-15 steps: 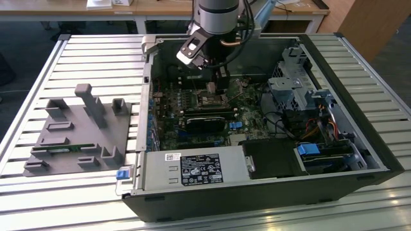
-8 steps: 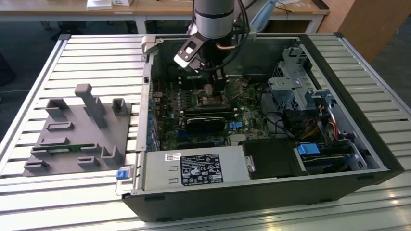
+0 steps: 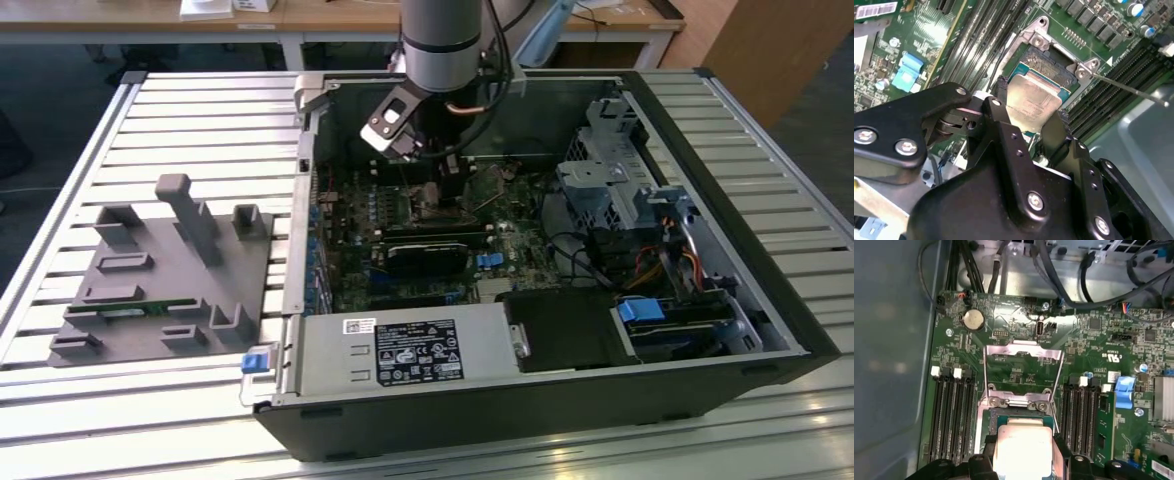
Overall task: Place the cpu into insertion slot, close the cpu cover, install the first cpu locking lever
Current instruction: 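Place the cpu into insertion slot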
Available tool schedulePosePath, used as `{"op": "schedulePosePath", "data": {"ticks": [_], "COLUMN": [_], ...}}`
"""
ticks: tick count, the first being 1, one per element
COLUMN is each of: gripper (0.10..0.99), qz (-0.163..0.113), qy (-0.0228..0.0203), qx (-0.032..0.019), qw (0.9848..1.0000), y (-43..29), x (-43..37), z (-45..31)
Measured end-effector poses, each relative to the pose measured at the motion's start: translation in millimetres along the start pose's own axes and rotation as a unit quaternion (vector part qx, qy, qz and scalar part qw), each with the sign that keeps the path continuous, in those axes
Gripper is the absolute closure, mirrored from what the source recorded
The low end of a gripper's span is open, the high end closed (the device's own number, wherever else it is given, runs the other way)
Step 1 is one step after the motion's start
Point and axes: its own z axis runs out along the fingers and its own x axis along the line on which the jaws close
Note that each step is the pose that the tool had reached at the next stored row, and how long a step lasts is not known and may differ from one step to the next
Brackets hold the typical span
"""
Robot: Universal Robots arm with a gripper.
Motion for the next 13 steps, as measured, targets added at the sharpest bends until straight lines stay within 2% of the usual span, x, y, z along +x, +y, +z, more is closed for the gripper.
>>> {"op": "schedulePosePath", "data": {"ticks": [10,13], "gripper": [0.561,0.561], "qz": [0.0,0.0], "qy": [-0.0048,-0.0049], "qx": [0.0004,0.0004], "qw": [1.0,1.0], "y": [-2.7,-2.8], "x": [2.4,2.7], "z": [10.8,13.7]}}
